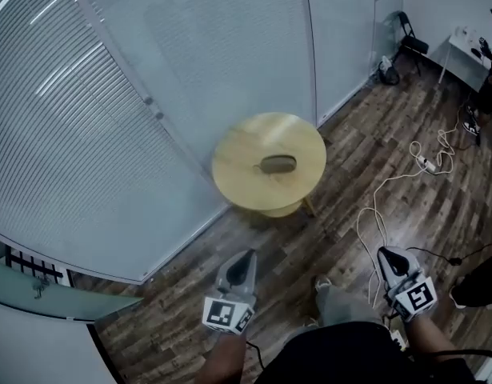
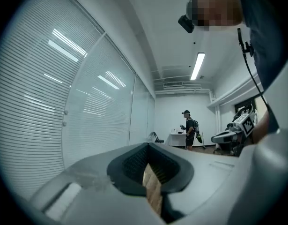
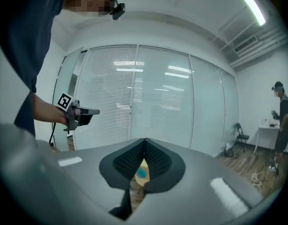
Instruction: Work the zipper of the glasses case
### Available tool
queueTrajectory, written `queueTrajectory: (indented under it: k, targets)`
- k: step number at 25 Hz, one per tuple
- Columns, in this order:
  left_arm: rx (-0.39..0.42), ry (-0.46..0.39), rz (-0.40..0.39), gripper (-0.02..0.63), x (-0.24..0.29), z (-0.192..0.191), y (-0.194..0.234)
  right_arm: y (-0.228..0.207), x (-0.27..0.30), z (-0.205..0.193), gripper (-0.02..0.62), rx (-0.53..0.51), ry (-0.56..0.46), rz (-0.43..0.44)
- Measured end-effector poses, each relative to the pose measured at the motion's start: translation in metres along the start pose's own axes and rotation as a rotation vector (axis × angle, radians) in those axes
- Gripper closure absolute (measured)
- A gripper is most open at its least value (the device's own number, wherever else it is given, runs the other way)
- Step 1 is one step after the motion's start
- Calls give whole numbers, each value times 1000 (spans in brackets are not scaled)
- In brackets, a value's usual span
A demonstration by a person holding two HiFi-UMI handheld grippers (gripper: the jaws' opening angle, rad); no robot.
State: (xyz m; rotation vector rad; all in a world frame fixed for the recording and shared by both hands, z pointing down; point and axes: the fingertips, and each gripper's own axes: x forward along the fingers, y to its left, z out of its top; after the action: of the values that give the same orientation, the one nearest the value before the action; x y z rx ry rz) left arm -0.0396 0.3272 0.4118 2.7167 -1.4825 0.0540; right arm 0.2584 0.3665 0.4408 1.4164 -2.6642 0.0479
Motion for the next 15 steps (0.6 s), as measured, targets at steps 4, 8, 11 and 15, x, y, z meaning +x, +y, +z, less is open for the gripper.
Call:
queueTrajectory:
  k: [4,8,11,15]
  targets:
    - [0,-3,27,606,27,-1,37,-22,53,-19,589,131,31,23]
    - [-18,38,83,606,52,-1,73,-49,123,-22,589,193,41,80]
    - [18,57,126,606,77,18,106,-63,190,-10,589,215,29,127]
    - [8,49,192,606,111,27,150,-74,265,1,589,203,15,237]
